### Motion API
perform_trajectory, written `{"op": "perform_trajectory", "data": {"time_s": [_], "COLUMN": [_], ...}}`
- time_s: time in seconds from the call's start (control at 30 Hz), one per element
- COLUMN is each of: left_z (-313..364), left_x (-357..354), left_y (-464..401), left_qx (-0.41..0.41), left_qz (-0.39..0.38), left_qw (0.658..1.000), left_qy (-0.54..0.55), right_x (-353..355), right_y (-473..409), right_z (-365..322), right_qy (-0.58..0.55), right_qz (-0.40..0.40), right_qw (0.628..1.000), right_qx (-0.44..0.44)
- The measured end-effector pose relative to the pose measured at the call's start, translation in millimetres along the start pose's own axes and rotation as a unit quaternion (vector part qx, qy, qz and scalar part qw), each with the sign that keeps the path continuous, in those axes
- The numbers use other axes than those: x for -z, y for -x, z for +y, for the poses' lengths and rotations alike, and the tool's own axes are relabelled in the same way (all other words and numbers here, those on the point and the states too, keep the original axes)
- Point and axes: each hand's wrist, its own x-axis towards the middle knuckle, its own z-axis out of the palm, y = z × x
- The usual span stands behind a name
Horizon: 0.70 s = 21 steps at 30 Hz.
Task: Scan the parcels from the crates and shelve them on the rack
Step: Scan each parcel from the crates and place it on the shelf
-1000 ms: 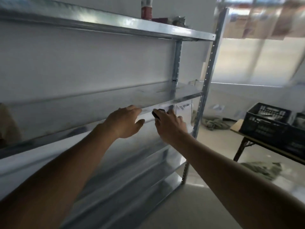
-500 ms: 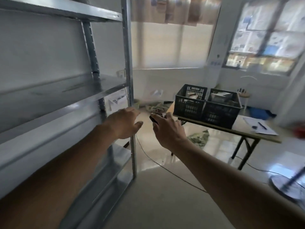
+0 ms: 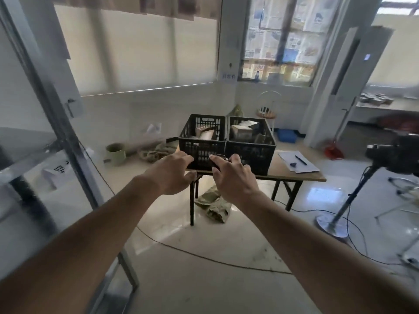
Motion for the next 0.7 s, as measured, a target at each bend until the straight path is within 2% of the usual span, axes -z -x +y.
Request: {"op": "perform_trajectory", "data": {"time_s": [0.3,0.7], "left_z": [-15.2,-63.6], "left_x": [-51.4,-128.4], "left_y": [-177.2,-402.9], "left_qx": [-0.012,0.057], "left_qz": [-0.032,-0.088], "left_qw": [0.999,0.994], "left_qy": [-0.001,0.012], "right_x": [-42.2,-99.1], "right_y": [-155.6,-386.1], "right_z": [85.2,182.5], "right_qy": [-0.005,-0.022], "right_qz": [-0.011,-0.069], "right_qw": [0.999,0.997], "right_qx": [-0.032,-0.026]}}
